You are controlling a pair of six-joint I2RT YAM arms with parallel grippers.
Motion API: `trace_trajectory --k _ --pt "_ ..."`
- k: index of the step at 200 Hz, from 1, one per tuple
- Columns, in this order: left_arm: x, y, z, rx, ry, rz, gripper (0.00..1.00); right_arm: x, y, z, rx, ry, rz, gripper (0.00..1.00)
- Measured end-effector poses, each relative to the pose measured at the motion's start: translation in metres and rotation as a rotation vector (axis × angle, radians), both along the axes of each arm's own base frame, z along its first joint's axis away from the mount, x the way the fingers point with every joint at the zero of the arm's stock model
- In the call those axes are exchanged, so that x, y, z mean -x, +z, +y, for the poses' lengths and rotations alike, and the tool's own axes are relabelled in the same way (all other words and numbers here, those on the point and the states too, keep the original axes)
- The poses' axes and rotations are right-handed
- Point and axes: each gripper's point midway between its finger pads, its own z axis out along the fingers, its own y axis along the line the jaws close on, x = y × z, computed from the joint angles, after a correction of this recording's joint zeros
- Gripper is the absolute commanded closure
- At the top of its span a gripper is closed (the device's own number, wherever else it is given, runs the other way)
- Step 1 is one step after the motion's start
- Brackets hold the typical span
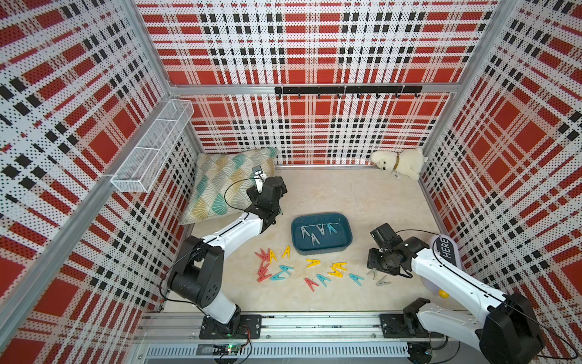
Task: Put the clothespins into the storage box
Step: Pick up the clothespin from the center of the board.
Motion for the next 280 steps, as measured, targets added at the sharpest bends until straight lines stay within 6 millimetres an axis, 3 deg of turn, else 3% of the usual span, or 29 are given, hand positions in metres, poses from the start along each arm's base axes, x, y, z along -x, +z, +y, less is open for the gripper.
trace_trajectory --k 41,66,117,191,280 --pt "-0.001 0.003 0.004 0.004 0.011 -0.019 0.01 0.002 -0.011 0.004 -0.02 -0.047 0.044 0.42" --pt "0.0 0.004 0.008 0.01 0.013 -0.025 0.01 0.009 -0.027 0.003 -0.013 -0.062 0.087 0.44" --pt "0.002 0.008 0.018 0.024 0.022 -0.045 0.01 0.009 -0.043 0.003 -0.002 -0.073 0.117 0.55" --pt "0.002 0.0 0.023 0.026 0.018 -0.031 0.01 -0.001 -0.044 -0.002 0.012 -0.069 0.107 0.69" --pt "0.001 0.0 0.02 0.031 0.006 -0.03 0.01 -0.025 -0.039 0.008 0.021 0.04 0.077 0.73"
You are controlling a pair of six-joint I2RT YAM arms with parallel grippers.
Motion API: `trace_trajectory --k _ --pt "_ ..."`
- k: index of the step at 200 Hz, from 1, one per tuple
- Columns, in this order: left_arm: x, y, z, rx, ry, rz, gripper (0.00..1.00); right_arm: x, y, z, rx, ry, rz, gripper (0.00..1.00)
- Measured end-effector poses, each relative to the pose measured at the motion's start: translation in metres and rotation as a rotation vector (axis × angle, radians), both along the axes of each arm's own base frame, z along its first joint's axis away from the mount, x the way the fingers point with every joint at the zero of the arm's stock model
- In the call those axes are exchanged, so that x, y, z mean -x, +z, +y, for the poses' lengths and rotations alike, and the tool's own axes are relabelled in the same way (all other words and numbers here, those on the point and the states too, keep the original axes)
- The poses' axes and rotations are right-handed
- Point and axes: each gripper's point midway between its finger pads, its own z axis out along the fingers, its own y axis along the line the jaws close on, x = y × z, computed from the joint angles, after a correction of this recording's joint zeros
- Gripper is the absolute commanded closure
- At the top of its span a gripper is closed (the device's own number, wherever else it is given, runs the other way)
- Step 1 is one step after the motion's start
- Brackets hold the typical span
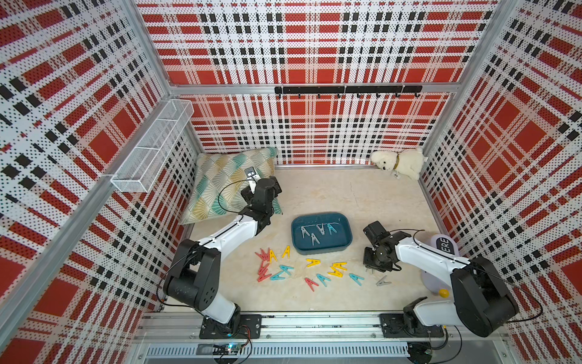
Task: Put the clothespins into the storage box
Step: Pick up the clothespin from the center of the board.
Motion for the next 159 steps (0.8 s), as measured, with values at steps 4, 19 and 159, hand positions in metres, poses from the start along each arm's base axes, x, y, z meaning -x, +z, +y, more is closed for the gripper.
trace_trajectory --k 4,19,159 --pt "0.0 0.0 0.0 0.0 0.0 0.0 0.01 -0.001 0.002 0.001 -0.001 0.004 -0.004 0.73" --pt "0.0 0.0 0.0 0.0 0.0 0.001 0.01 -0.008 0.008 0.003 -0.002 0.019 -0.023 0.73" --pt "0.004 0.003 0.003 -0.009 0.011 0.012 0.01 -0.118 0.152 0.045 -0.021 0.195 -0.363 0.71"
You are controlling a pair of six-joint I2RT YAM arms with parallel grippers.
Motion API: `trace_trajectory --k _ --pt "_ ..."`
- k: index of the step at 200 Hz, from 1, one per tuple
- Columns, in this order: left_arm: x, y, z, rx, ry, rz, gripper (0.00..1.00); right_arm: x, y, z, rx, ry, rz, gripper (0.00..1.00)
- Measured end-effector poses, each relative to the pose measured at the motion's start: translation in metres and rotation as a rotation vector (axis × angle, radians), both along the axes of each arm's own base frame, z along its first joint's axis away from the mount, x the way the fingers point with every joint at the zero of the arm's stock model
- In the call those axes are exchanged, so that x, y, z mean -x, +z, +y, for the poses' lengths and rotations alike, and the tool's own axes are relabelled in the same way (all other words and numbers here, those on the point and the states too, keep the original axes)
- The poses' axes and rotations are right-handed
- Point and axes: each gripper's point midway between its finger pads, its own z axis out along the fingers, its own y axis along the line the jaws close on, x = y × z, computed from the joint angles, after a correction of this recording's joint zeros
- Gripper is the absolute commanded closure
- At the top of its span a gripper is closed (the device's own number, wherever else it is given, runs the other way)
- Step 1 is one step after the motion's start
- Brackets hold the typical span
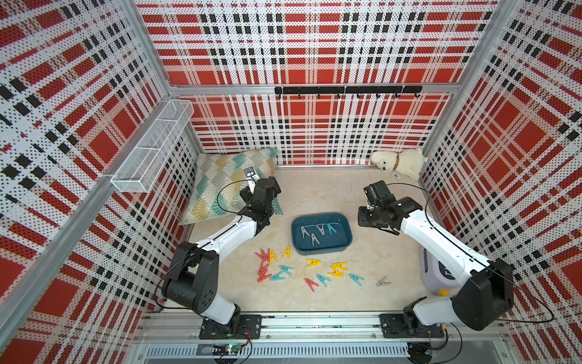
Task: Put the clothespins into the storage box
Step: Pick up the clothespin from the center of the board, then place the clothespin in the storage box.
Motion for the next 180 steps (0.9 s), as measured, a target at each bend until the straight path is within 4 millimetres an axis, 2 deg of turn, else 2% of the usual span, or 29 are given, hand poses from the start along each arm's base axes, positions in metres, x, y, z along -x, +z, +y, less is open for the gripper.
trace_trajectory --k 22,67,100,147,180 --pt "0.001 -0.001 0.001 -0.003 0.004 0.005 0.01 -0.011 -0.014 0.021 0.006 0.05 0.029 0.7" --pt "0.001 -0.002 0.002 -0.008 0.009 0.012 0.01 -0.02 -0.048 0.097 0.005 0.216 0.083 0.7" --pt "0.002 -0.004 0.003 -0.013 0.011 0.022 0.01 -0.029 -0.07 0.141 -0.008 0.293 0.101 0.71" --pt "0.004 -0.001 0.005 -0.015 0.018 0.018 0.01 -0.039 -0.102 0.174 -0.017 0.337 0.133 0.7" --pt "0.005 0.001 0.006 -0.016 0.025 0.014 0.01 -0.042 -0.114 0.18 -0.012 0.349 0.14 0.69"
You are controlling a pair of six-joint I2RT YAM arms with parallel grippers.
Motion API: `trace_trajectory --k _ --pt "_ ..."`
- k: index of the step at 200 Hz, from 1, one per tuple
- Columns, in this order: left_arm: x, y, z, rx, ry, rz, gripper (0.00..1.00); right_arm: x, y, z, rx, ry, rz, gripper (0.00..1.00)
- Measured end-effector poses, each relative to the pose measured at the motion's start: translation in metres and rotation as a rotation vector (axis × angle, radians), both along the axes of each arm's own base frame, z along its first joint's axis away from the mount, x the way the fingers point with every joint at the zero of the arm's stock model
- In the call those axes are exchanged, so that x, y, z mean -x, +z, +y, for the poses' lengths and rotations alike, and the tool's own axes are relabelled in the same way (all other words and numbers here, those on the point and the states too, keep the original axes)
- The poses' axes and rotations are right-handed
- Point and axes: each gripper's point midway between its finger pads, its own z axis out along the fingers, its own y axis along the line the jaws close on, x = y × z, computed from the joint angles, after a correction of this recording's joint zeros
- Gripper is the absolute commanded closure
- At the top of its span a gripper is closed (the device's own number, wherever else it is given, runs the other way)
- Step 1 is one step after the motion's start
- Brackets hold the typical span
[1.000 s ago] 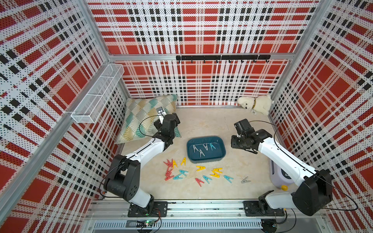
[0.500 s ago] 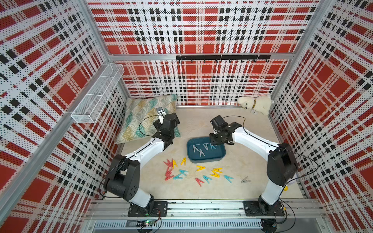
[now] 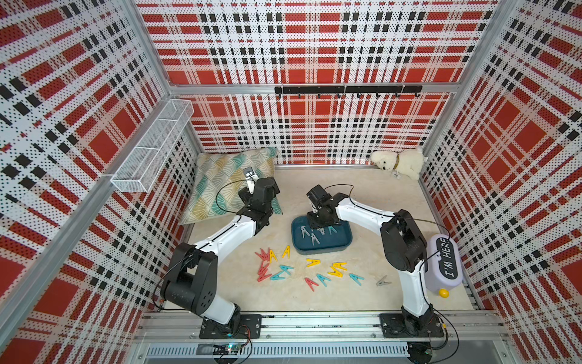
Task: Put the clothespins into the storage box
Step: Place the clothespin in the storage box.
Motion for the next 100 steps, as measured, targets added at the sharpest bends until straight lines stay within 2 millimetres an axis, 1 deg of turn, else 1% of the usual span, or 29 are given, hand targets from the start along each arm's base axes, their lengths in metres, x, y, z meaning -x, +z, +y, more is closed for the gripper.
trace_trajectory --k 66,100 --pt "0.003 0.008 0.003 -0.004 0.006 -0.012 0.01 0.004 -0.023 0.005 0.047 0.016 0.015 0.69" --pt "0.004 0.012 0.004 -0.006 0.006 -0.019 0.01 0.001 -0.027 0.013 0.068 0.026 -0.004 0.68"
